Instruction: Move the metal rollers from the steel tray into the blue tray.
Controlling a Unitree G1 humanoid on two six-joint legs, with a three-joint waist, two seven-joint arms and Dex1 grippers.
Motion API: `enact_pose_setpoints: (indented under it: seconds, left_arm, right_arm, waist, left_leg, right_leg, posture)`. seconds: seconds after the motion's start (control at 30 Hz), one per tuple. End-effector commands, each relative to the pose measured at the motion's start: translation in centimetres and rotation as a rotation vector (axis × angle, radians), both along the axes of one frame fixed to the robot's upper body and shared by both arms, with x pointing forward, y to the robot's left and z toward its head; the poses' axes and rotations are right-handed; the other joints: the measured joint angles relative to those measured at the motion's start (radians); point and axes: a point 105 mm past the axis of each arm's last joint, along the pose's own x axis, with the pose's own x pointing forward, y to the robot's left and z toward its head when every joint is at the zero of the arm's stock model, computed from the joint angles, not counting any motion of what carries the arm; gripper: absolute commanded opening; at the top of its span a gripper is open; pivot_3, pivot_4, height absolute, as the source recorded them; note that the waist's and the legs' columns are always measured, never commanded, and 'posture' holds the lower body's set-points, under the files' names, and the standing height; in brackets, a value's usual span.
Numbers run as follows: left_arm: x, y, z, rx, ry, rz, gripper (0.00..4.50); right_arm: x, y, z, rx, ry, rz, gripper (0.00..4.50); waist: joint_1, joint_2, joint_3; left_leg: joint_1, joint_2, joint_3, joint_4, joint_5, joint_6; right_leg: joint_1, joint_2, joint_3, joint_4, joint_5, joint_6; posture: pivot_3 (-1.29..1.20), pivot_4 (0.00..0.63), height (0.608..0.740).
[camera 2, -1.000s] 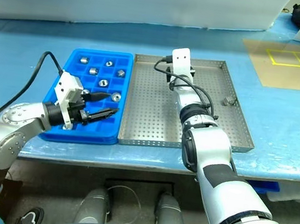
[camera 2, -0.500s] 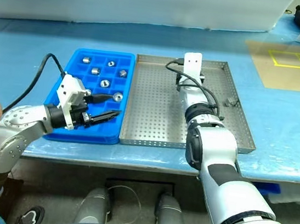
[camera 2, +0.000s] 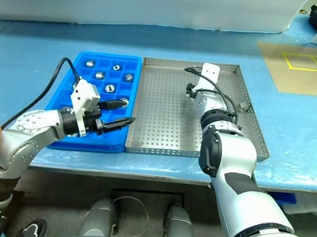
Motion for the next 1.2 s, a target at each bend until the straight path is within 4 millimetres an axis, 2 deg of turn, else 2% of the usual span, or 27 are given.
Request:
enact_pose_setpoints:
  seconds: [0.03,0.5,0.6,0.7,0.83,0.93,1.0,1.1,1.2]
  left_arm:
    - [-0.1,0.0,0.9,0.000,-0.048,-0.008,3.31]
    - [-0.1,0.1,1.1,0.015,-0.059,-0.004,3.31]
    - [-0.1,0.2,1.2,0.022,-0.063,-0.005,3.31]
    - [0.0,0.2,1.3,0.022,-0.064,-0.004,3.31]
    - [0.0,0.1,1.2,0.023,-0.062,-0.007,3.31]
    - [0.0,0.1,1.3,0.023,-0.064,-0.006,3.31]
    - [0.0,0.1,1.3,0.024,-0.063,-0.007,3.31]
    - [0.0,0.1,1.2,0.025,-0.062,-0.007,3.31]
    - [0.0,0.1,1.2,0.026,-0.060,-0.007,3.31]
  right_arm:
    - [0.3,0.3,1.4,0.047,-0.033,0.001,3.65]
    - [0.2,0.9,1.0,0.082,-0.012,0.013,3.65]
    - [0.2,1.0,0.9,0.097,-0.007,0.011,3.02]
    - [0.2,1.1,1.0,0.091,-0.008,0.015,2.04]
    - [0.2,1.1,1.0,0.081,-0.009,0.021,2.04]
    - [0.2,1.1,1.0,0.088,-0.011,0.026,1.50]
    - [0.2,1.2,1.1,0.091,-0.011,0.031,0.87]
    - [0.3,1.4,1.4,0.096,-0.013,0.035,0.85]
    - [0.5,2.5,2.8,0.121,-0.039,0.076,0.85]
  waist:
    - [0.000,0.000,0.000]
    - [0.000,0.000,0.000]
    - [-0.001,0.000,0.000]
    - [-0.001,0.000,0.000]
    - [-0.002,0.000,0.000]
    - [-0.003,0.000,0.000]
    - [-0.004,0.000,0.000]
    - [-0.004,0.000,0.000]
    - [-0.006,0.000,0.000]
  left_leg:
    - [0.000,0.000,0.000,0.000,0.000,0.000]
    - [0.000,0.000,0.000,0.001,0.000,0.000]
    - [0.000,0.000,0.000,0.001,0.000,0.000]
    - [0.000,0.000,0.000,0.001,0.000,0.000]
    - [0.000,0.000,0.000,0.001,0.000,0.000]
    - [0.000,0.000,0.000,0.001,0.000,0.000]
    - [0.000,0.000,0.000,0.001,0.000,0.000]
    - [0.000,0.000,0.000,0.001,0.000,0.000]
    - [0.000,0.000,0.000,0.001,0.000,0.000]
  right_leg:
    - [0.000,0.000,0.000,0.000,0.000,0.000]
    - [0.000,0.000,0.000,0.000,0.000,0.000]
    - [0.000,0.000,0.000,0.001,0.000,0.000]
    - [0.000,0.000,0.000,0.001,0.000,0.000]
    - [0.000,0.000,0.000,0.001,0.000,0.000]
    - [0.000,0.000,0.000,0.001,0.000,0.000]
    - [0.000,0.000,0.000,0.001,0.000,0.000]
    - [0.000,0.000,0.000,0.001,0.000,0.000]
    - [0.000,0.000,0.000,0.001,0.000,0.000]
  posture:
    - [-0.09,0.150,0.740]
    - [-0.09,0.150,0.740]
    - [-0.09,0.150,0.740]
    - [-0.10,0.150,0.740]
    - [-0.10,0.150,0.740]
    - [-0.10,0.150,0.740]
    - [-0.10,0.150,0.740]
    - [-0.10,0.150,0.740]
    - [-0.10,0.150,0.740]
